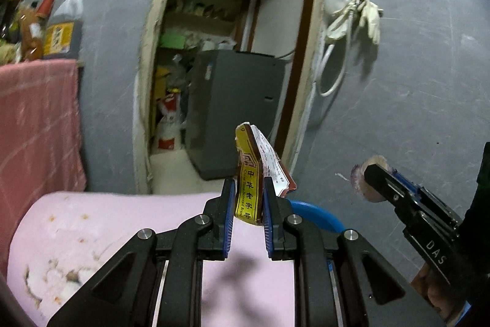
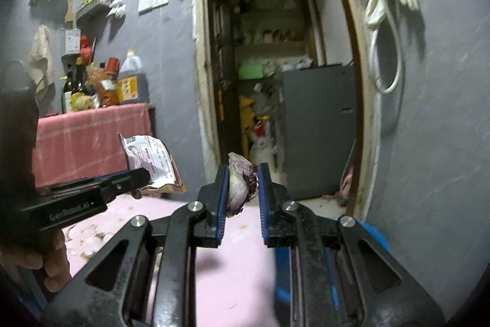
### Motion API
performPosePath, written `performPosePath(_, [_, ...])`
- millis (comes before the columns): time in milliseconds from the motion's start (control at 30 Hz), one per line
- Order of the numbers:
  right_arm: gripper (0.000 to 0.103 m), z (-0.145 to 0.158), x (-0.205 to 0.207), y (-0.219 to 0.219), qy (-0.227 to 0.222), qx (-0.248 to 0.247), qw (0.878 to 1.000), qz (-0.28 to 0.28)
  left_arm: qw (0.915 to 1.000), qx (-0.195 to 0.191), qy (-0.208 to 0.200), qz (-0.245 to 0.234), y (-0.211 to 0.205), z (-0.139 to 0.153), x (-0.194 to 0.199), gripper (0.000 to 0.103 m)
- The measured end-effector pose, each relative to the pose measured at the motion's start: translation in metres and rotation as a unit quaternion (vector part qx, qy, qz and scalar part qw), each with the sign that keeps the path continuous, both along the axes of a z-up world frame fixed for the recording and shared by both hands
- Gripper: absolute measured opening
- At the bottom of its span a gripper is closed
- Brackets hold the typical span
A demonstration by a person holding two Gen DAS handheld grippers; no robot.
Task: Collect trash
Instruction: 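Carry both items over the blue basin and open both tools to drop them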
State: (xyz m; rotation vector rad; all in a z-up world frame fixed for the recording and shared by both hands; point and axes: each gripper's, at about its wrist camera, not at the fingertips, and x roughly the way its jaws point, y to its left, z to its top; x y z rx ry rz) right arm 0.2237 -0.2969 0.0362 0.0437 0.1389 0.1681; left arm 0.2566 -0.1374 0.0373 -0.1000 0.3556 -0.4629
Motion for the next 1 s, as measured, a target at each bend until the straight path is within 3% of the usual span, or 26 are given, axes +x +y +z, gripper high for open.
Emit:
performPosePath(233, [0.018,-0.003,0.010,-0.036,-0.011,0.001,0.999,-0.043,0.9989,0.024,-0.012,-0.039,-0.040,0.000,0.024,0.014])
performPosePath(367, [0.018,-0.012,0.021,-0.057,0.003,0.018,0.998,-0.068,0.9978,0.036,0.004,-0.055,-0.062,-0.007,0.042,0.014])
performPosePath(567, [0.018,-0.039,0.046,-0.093,0.059,0.067,0.991,-0.102,0.9937,0.070,0.049,-0.072,-0.095,-0.034,0.069,0.014])
performPosePath(1000, [0.018,-0.091,0.094,-0.123,0.158,0.103,0.974,-0.125,0.9738,0.121,0.173,-0.085,-0.126,-0.094,0.112,0.014])
